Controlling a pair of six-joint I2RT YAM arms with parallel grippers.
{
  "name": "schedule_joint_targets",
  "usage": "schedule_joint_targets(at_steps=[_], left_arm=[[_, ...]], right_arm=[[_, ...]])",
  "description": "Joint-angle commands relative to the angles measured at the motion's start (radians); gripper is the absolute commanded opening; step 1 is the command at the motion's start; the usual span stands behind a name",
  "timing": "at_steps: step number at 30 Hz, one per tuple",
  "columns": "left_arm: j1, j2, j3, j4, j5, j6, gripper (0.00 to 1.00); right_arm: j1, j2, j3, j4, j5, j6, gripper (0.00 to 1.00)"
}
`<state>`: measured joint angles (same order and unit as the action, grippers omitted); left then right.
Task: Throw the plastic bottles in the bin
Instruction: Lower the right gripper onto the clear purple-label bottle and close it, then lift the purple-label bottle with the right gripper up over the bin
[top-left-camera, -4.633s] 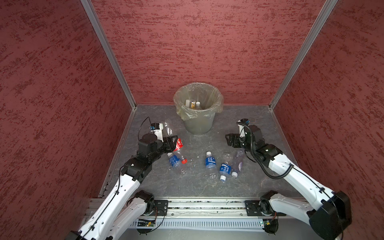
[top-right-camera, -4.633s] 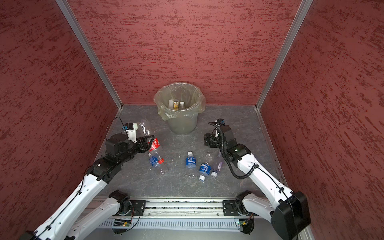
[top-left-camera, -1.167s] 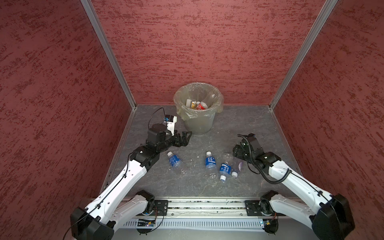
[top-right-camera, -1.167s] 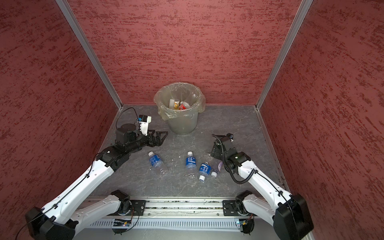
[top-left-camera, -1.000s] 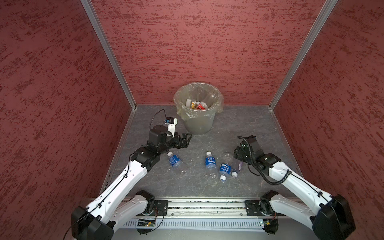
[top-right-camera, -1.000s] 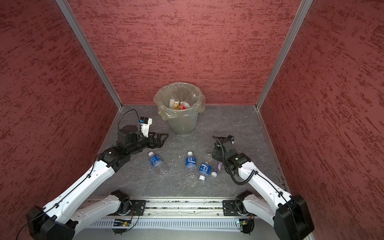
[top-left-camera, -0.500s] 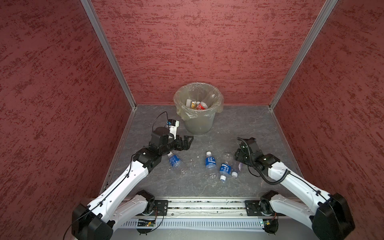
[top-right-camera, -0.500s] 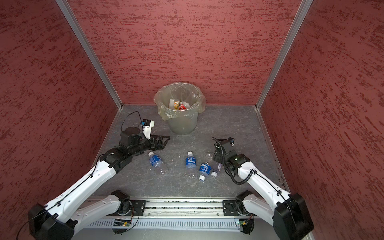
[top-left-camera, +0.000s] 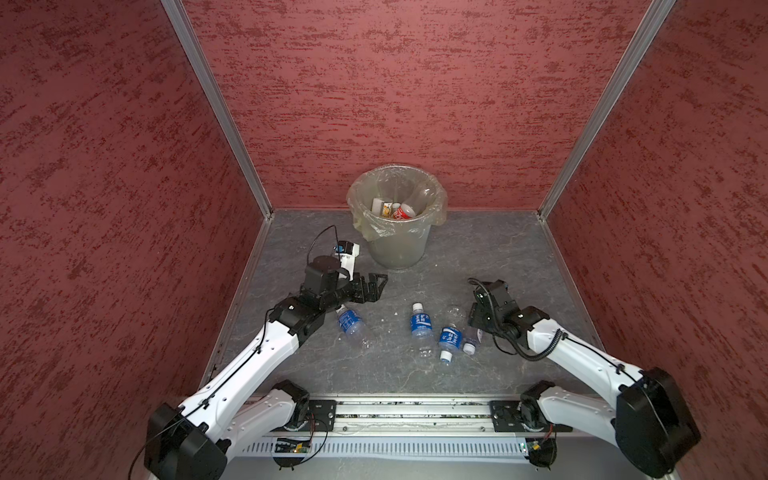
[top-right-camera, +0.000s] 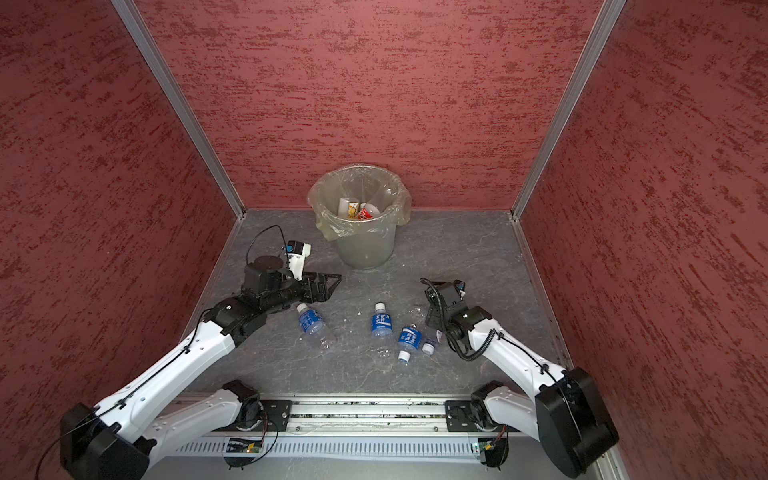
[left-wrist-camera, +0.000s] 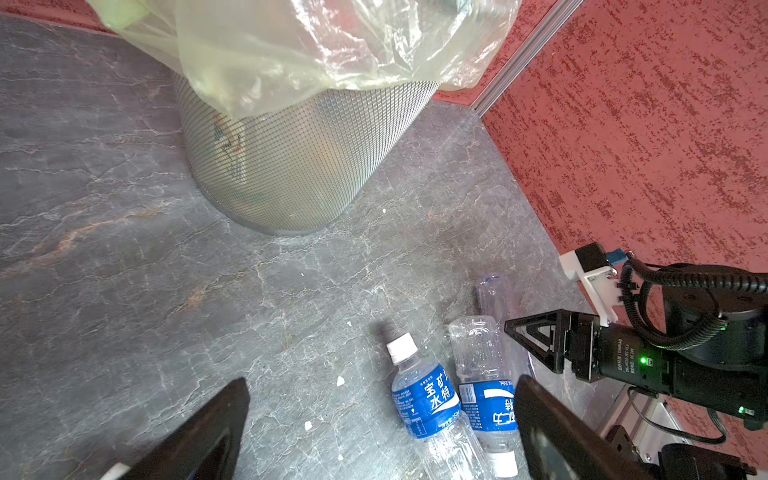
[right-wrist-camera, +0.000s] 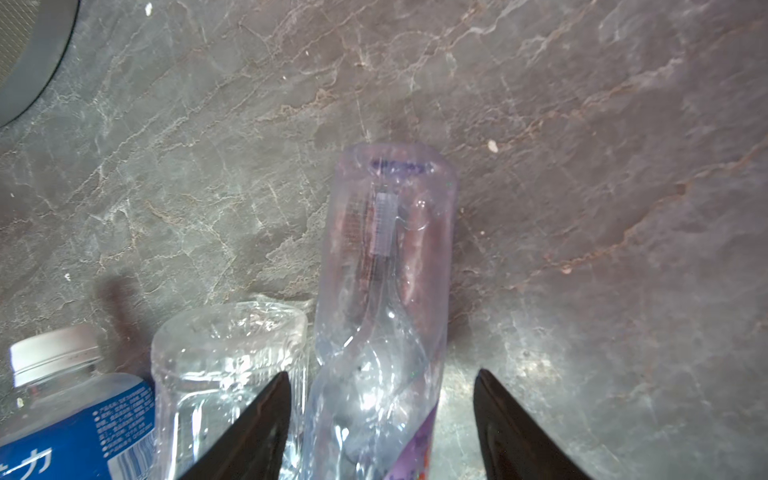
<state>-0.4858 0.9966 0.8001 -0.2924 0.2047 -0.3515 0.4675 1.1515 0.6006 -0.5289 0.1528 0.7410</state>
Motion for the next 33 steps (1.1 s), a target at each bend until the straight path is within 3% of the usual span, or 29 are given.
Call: schedule_joint_targets(at_steps=[1,21,28,33], left_arm=[[-0.004,0.000,-0.013,0.022,0.009,-0.004,0.99],[-0.004,0.019,-0.022,0.032,0.014,-0.011,0.99],[-0.003,0.015,-0.016,0.021,0.008,-0.010,0.99],[-0.001,0.005,-0.020,0.011,0.005,-0.012,0.99]], right_arm=[[0.000,0.017,-0.005,0.030,-0.007,0.010,0.70],[-0.005,0.129,-0.001,0.073,-0.010,-0.018,0.64],[-0.008,0.134,0.028,0.078,0.001,-0.046,0.46],[-0.008,0.058,0.158,0.005,0.070,-0.114,0.41]])
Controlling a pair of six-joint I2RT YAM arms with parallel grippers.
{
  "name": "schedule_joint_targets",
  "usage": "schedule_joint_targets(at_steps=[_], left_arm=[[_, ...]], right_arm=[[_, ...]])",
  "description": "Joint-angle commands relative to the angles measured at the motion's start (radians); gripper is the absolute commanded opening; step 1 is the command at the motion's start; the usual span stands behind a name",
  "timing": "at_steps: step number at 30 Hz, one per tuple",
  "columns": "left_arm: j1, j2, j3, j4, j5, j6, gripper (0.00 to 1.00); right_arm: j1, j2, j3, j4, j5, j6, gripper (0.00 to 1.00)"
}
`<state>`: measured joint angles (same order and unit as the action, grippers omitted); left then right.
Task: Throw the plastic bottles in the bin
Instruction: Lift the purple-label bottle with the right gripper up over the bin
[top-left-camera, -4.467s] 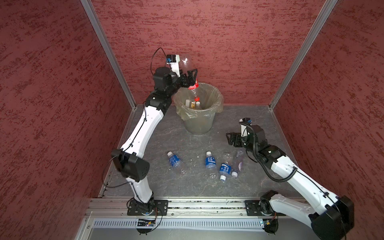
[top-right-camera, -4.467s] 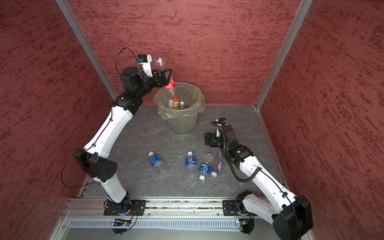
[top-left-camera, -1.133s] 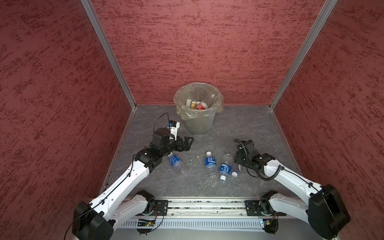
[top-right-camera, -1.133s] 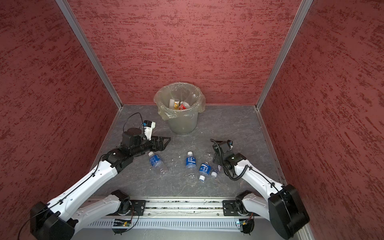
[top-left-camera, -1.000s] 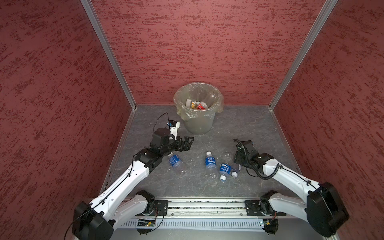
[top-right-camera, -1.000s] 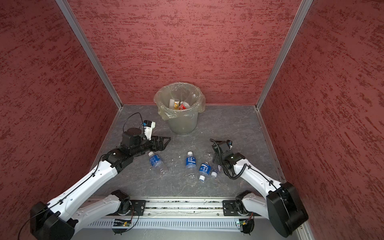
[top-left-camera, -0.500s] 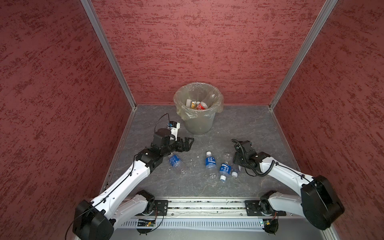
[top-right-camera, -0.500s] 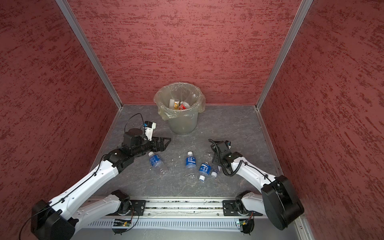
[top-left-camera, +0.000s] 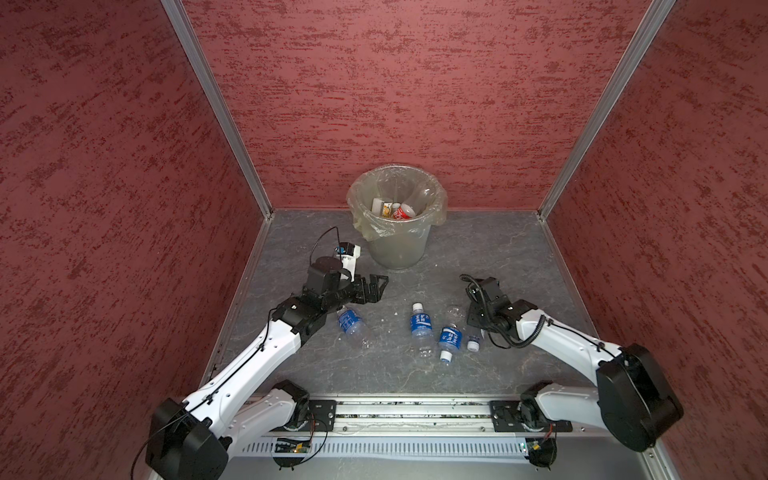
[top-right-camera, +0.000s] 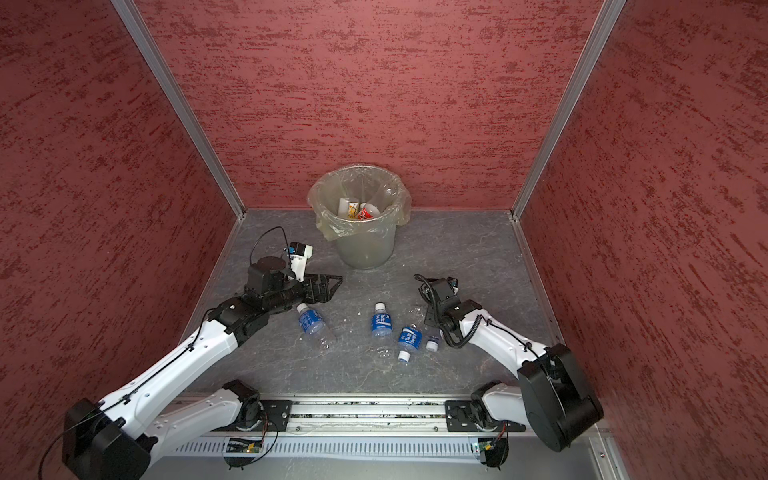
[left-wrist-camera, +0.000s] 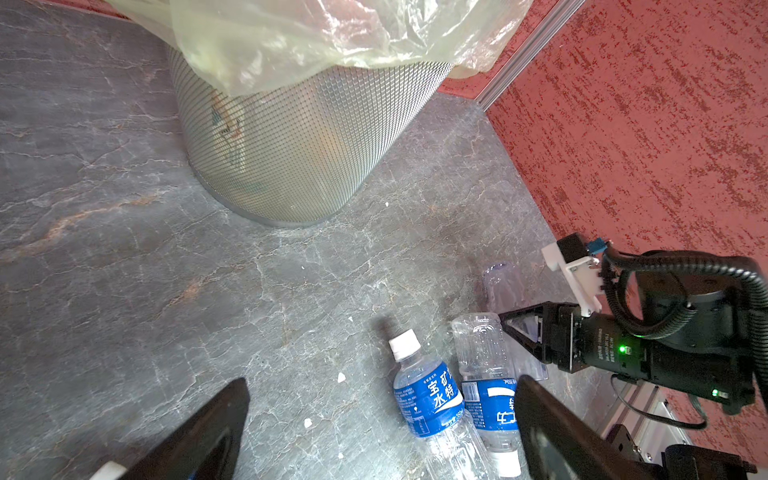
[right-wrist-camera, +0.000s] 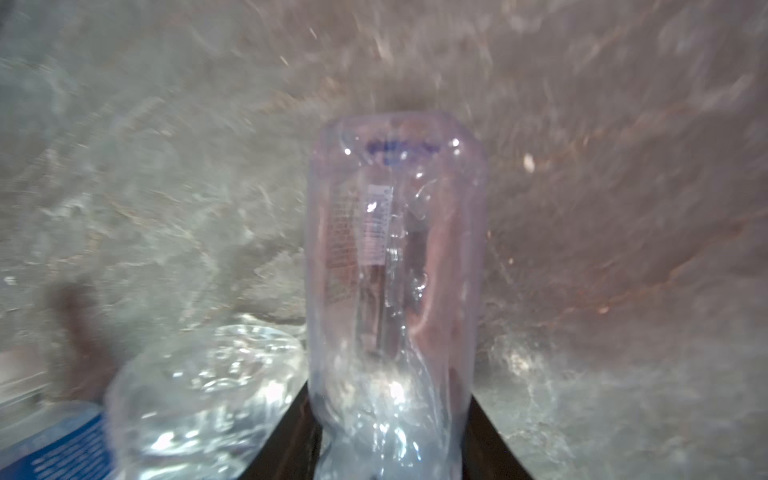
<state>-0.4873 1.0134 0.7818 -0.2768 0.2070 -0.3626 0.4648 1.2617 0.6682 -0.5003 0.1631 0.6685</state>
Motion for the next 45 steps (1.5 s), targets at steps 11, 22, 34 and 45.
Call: schedule_joint_targets(at_steps=[11,22,34,45], left_arm=[[0.010,-0.037,0.000,-0.031,-0.005,-0.001,0.99],[0.030,-0.043,-0.006,-0.044,0.000,0.007,0.99],[0.056,-0.062,-0.033,-0.062,-0.006,-0.005,0.99],[0.062,-0.097,-0.069,-0.083,-0.025,-0.018,0.99]], right_arm=[[-0.005,0.028,0.500,-0.107,0.074,-0.175,0.40],[-0.005,0.186,0.832,-0.119,0.028,-0.267,0.40],[-0.005,0.491,1.330,-0.188,-0.022,-0.340,0.40],[-0.005,0.734,1.708,-0.186,-0.104,-0.349,0.40]])
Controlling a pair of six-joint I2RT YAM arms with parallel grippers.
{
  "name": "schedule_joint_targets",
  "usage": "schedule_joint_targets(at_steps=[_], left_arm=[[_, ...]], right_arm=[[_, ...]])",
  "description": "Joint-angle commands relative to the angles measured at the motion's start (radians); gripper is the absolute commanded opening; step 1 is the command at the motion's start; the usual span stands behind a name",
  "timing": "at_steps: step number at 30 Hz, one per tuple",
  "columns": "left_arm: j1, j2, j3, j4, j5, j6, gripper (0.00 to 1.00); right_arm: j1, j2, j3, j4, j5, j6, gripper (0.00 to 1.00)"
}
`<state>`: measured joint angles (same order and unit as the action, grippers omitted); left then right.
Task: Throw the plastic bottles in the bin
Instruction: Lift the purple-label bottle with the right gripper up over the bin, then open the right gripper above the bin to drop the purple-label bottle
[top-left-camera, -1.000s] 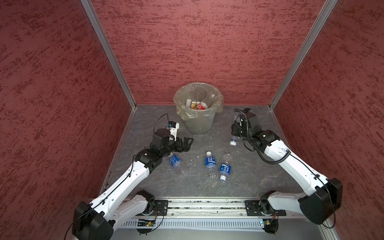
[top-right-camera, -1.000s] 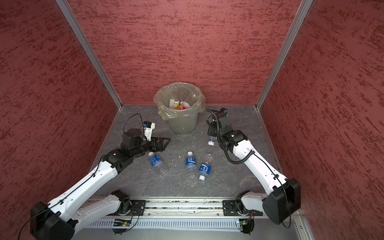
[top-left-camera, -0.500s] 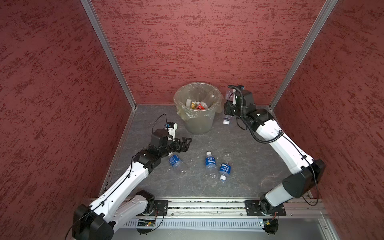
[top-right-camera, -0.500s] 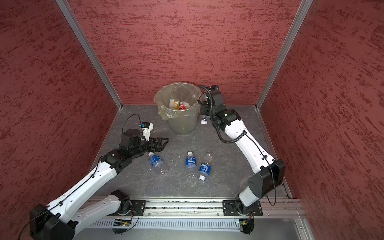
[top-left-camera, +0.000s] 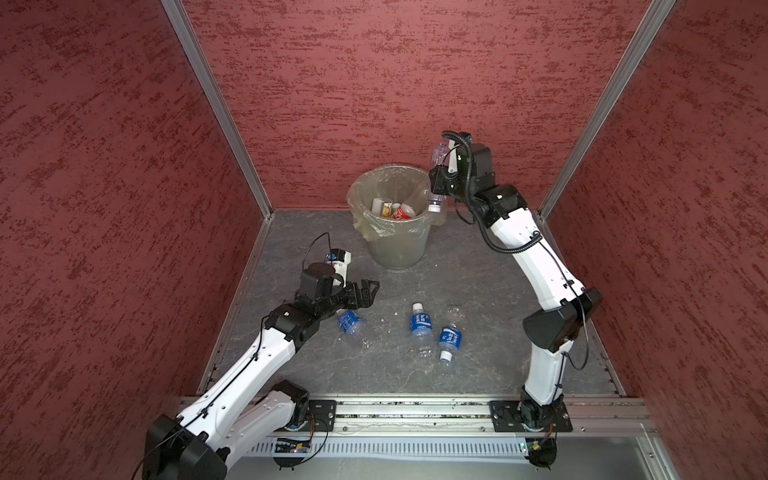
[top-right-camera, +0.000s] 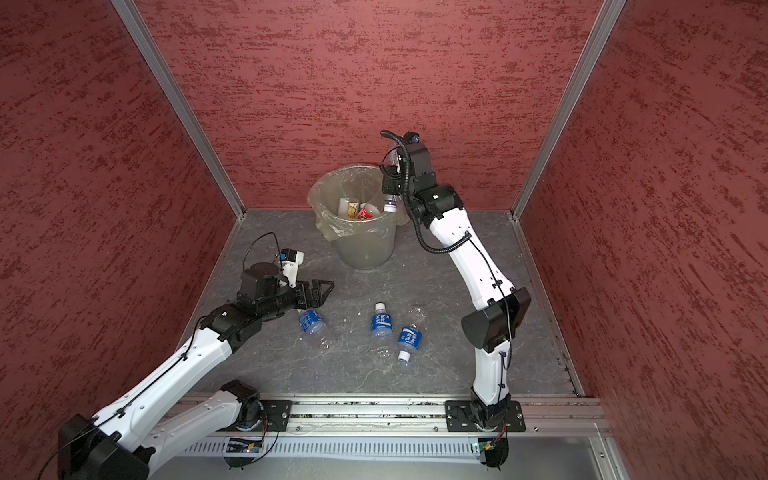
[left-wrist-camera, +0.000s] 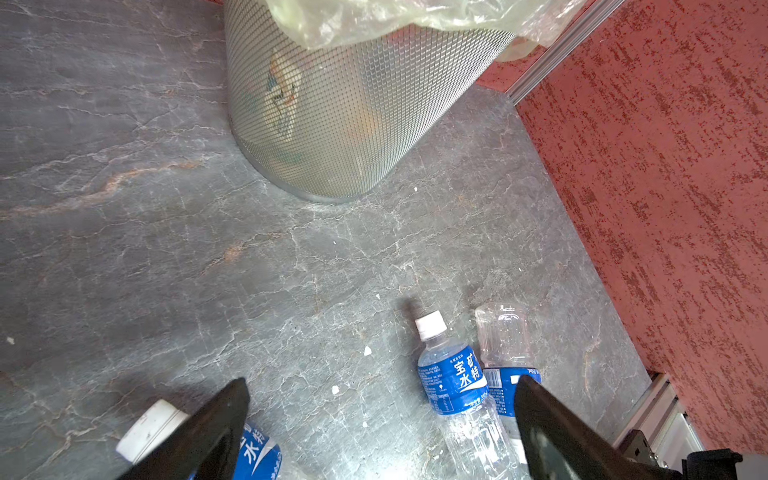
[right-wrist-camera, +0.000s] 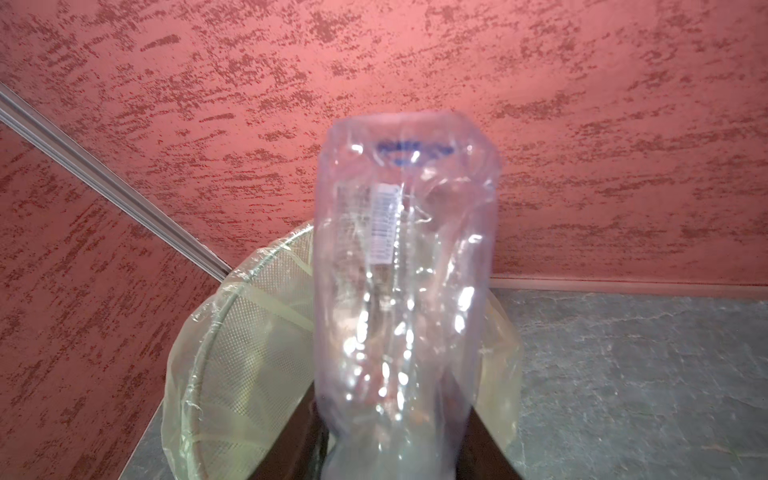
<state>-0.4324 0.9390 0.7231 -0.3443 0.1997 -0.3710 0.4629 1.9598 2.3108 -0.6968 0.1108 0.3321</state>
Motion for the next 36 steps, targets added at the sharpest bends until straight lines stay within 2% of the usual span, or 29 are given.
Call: schedule_joint_targets(at_steps=[1,4,5,6,8,9,11,16,22,36], left_arm=[[0.007,-0.028,-0.015,-0.018,-0.019,-0.013,0.99],[0.009,-0.043,-0.027,-0.025,-0.019,-0.018,0.99],[0.010,-0.046,-0.028,-0.028,-0.022,-0.019,0.99],[0.011,-0.047,-0.028,-0.032,-0.021,-0.019,0.99],[0.013,-0.055,-0.027,-0.041,-0.024,-0.017,0.99],[0.014,-0.059,-0.028,-0.045,-0.023,-0.016,0.99],[0.015,-0.070,-0.025,-0.059,-0.025,-0.014,0.99],[0.020,-0.097,-0.033,-0.086,-0.031,-0.016,0.99],[0.020,-0.134,-0.042,-0.120,-0.040,-0.025,0.99],[0.018,-0.165,-0.056,-0.200,-0.069,-0.077,0.99]], right_arm=[[-0.003,0.055,0.076,0.037,-0.070,-0.014,0.40],[-0.002,0.157,0.172,0.075,-0.113,-0.015,0.42],[-0.005,0.208,0.234,0.067,-0.121,-0.015,0.46],[-0.005,0.248,0.284,0.059,-0.134,-0.014,0.55],[-0.007,0.323,0.360,0.060,-0.161,-0.013,0.81],[-0.008,0.335,0.370,0.066,-0.167,-0.010,0.90],[-0.010,0.342,0.362,0.087,-0.169,-0.005,0.98],[-0.009,0.273,0.274,0.119,-0.164,-0.002,0.99],[-0.008,0.035,-0.090,0.291,-0.154,-0.001,0.99],[-0.008,-0.290,-0.537,0.387,-0.111,0.028,0.99]])
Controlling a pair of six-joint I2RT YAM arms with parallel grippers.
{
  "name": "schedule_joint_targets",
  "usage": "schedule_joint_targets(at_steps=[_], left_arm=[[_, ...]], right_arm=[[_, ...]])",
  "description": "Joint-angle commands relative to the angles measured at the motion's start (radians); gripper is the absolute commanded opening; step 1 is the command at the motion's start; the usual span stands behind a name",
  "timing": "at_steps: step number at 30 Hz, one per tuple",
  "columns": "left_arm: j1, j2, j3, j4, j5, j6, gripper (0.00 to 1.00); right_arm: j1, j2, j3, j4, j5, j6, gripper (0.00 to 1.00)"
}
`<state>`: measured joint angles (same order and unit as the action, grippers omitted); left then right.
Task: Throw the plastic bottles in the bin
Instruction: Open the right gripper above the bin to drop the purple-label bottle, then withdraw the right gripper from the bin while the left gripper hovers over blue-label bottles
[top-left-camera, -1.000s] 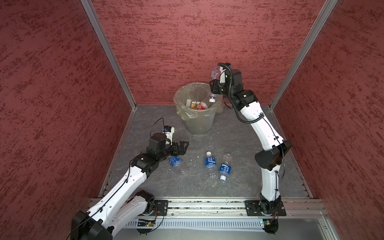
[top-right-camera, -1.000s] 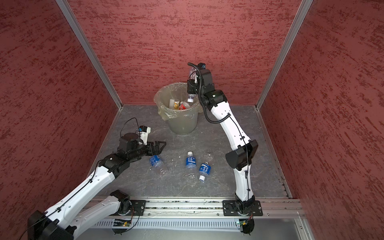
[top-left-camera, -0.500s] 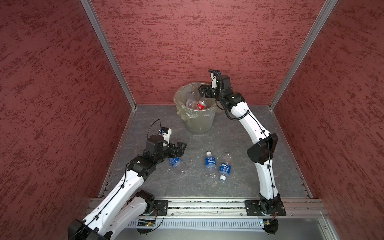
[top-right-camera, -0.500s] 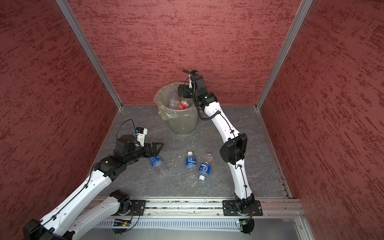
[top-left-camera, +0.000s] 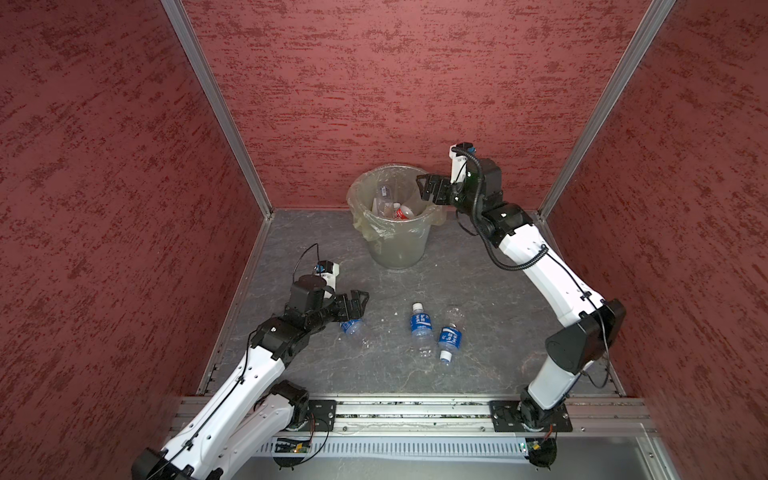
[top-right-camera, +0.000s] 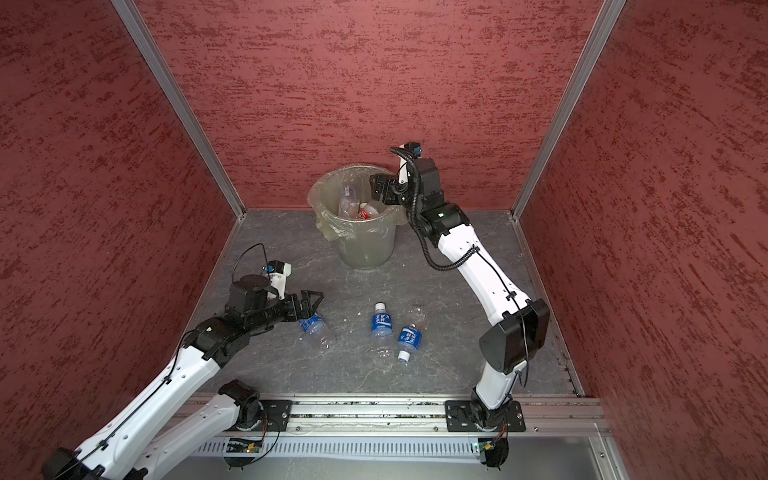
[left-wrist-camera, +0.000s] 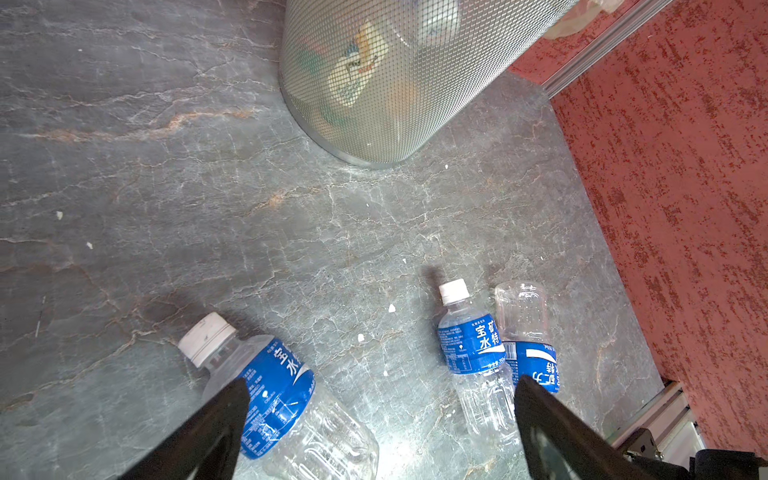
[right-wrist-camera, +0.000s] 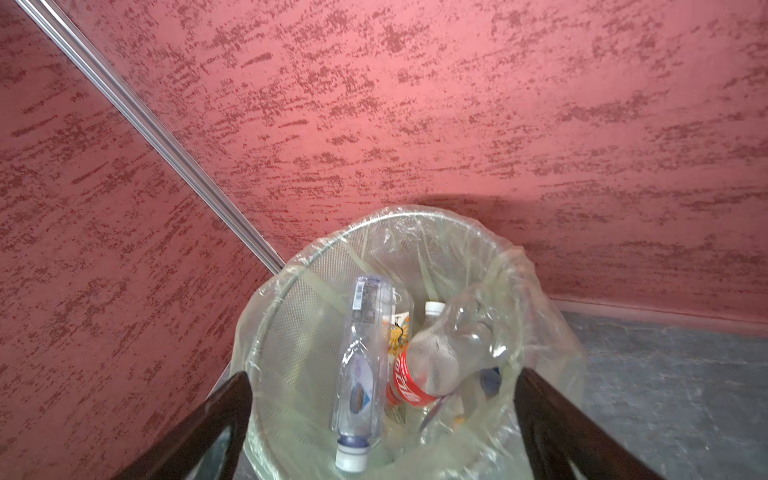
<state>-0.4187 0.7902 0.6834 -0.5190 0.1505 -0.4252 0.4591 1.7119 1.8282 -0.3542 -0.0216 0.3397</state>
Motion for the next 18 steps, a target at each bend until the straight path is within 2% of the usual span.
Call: schedule_joint_targets(at_steps=[1,18], left_arm=[[0.005,-0.017,-0.016,-0.033,-0.026,-0.030,0.99],[-0.004,-0.019,-0.034,-0.107,-0.071,-0.132,0.99]], right_arm=[[-0.004,-0.062,-0.081,0.049,0.023,0.025,0.99],[-0.004,-0.305,-0.442,0.050,0.058,0.053,0.98]])
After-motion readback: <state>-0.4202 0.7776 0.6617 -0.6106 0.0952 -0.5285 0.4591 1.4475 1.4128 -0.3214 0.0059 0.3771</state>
